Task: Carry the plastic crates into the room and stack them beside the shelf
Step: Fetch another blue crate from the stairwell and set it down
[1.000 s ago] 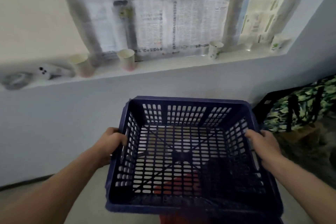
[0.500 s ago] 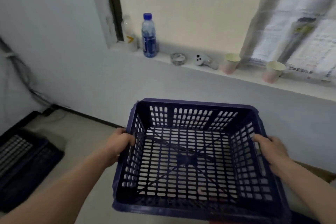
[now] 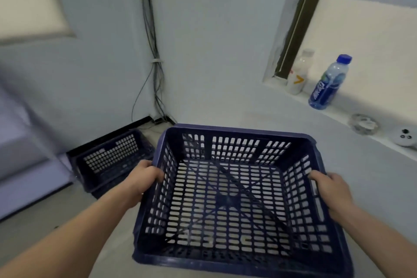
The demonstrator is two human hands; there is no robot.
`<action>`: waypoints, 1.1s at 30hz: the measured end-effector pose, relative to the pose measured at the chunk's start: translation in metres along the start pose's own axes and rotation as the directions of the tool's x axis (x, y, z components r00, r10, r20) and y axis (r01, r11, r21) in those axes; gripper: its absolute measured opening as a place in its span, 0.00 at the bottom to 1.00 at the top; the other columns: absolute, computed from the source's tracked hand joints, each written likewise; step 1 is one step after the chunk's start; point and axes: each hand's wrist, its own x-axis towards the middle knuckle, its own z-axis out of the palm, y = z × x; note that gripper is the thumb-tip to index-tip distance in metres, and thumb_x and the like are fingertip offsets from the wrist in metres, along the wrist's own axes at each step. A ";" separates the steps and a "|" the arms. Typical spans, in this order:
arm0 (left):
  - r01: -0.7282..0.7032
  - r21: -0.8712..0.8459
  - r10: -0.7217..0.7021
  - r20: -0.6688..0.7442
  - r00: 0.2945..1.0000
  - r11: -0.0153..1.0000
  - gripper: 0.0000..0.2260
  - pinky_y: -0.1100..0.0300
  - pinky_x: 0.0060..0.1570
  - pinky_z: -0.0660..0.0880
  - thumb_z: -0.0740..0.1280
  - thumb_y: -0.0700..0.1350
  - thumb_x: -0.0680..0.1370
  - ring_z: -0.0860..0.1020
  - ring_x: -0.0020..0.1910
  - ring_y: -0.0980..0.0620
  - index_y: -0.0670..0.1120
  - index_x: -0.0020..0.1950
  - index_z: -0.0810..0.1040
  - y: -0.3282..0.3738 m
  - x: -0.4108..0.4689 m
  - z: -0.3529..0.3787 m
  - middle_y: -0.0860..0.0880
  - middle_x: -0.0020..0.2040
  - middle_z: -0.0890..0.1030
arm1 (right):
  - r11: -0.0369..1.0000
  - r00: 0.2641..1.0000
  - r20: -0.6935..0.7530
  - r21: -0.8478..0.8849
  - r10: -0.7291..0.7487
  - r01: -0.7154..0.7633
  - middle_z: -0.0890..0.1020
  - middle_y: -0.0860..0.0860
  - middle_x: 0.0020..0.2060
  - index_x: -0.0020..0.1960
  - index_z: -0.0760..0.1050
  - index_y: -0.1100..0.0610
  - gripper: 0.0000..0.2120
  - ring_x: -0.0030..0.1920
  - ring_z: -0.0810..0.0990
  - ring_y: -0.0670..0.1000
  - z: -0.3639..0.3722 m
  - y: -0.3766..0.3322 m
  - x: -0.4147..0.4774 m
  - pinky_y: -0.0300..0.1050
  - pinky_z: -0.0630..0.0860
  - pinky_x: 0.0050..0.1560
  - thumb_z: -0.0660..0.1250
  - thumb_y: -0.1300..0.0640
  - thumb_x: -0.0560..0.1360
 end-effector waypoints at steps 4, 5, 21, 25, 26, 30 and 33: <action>0.041 -0.083 -0.050 -0.118 0.992 0.996 0.21 0.38 0.45 0.82 0.65 0.34 0.70 0.82 0.50 0.36 0.45 0.62 0.70 -0.002 0.014 -0.040 0.38 0.55 0.80 | 0.997 0.989 0.129 -0.013 -0.073 0.075 0.81 0.57 0.32 0.43 0.77 0.64 0.10 0.33 0.80 0.58 0.060 -0.046 0.033 0.48 0.72 0.33 0.68 0.58 0.78; 0.049 -0.098 -0.064 -0.149 0.987 0.994 0.22 0.41 0.44 0.82 0.65 0.34 0.70 0.81 0.50 0.37 0.45 0.63 0.70 -0.002 0.017 -0.048 0.38 0.54 0.80 | 0.996 0.983 0.161 -0.012 -0.088 0.091 0.81 0.57 0.33 0.44 0.77 0.65 0.10 0.34 0.80 0.58 0.075 -0.057 0.043 0.48 0.72 0.33 0.68 0.58 0.78; 0.092 -0.367 -0.265 -0.455 0.850 0.926 0.19 0.36 0.55 0.78 0.64 0.36 0.71 0.80 0.52 0.36 0.46 0.61 0.70 -0.012 0.050 -0.148 0.37 0.54 0.81 | 0.936 0.796 0.535 -0.023 -0.284 0.350 0.87 0.56 0.35 0.47 0.82 0.60 0.10 0.38 0.86 0.61 0.295 -0.216 0.108 0.60 0.83 0.46 0.69 0.53 0.76; 0.095 -0.413 -0.296 -0.456 0.839 0.906 0.19 0.36 0.55 0.79 0.64 0.36 0.71 0.80 0.50 0.37 0.46 0.61 0.70 -0.018 0.078 -0.184 0.37 0.54 0.80 | 0.935 0.771 0.576 -0.035 -0.270 0.353 0.86 0.60 0.38 0.47 0.81 0.60 0.16 0.40 0.86 0.64 0.358 -0.239 0.108 0.67 0.82 0.48 0.69 0.47 0.71; 0.095 -0.423 -0.302 -0.456 0.837 0.901 0.19 0.36 0.55 0.79 0.63 0.35 0.71 0.80 0.50 0.37 0.46 0.61 0.70 -0.020 0.088 -0.195 0.37 0.54 0.80 | 0.934 0.766 0.585 -0.038 -0.267 0.355 0.86 0.61 0.38 0.48 0.80 0.60 0.18 0.40 0.86 0.65 0.376 -0.245 0.108 0.68 0.82 0.48 0.68 0.46 0.70; 0.100 -0.453 -0.319 -0.439 0.840 0.886 0.19 0.37 0.55 0.79 0.63 0.35 0.72 0.80 0.49 0.37 0.46 0.62 0.69 -0.027 0.139 -0.243 0.36 0.54 0.80 | 0.925 0.755 0.593 -0.042 -0.280 0.376 0.85 0.61 0.39 0.48 0.79 0.62 0.12 0.40 0.84 0.64 0.443 -0.272 0.099 0.64 0.81 0.45 0.69 0.52 0.76; 0.113 -0.472 -0.338 -0.424 0.840 0.874 0.19 0.40 0.52 0.80 0.63 0.34 0.72 0.80 0.48 0.38 0.45 0.62 0.69 -0.027 0.178 -0.280 0.36 0.53 0.80 | 0.927 0.756 0.590 -0.035 -0.282 0.373 0.82 0.58 0.39 0.50 0.77 0.62 0.07 0.39 0.80 0.59 0.495 -0.291 0.100 0.55 0.77 0.42 0.68 0.57 0.79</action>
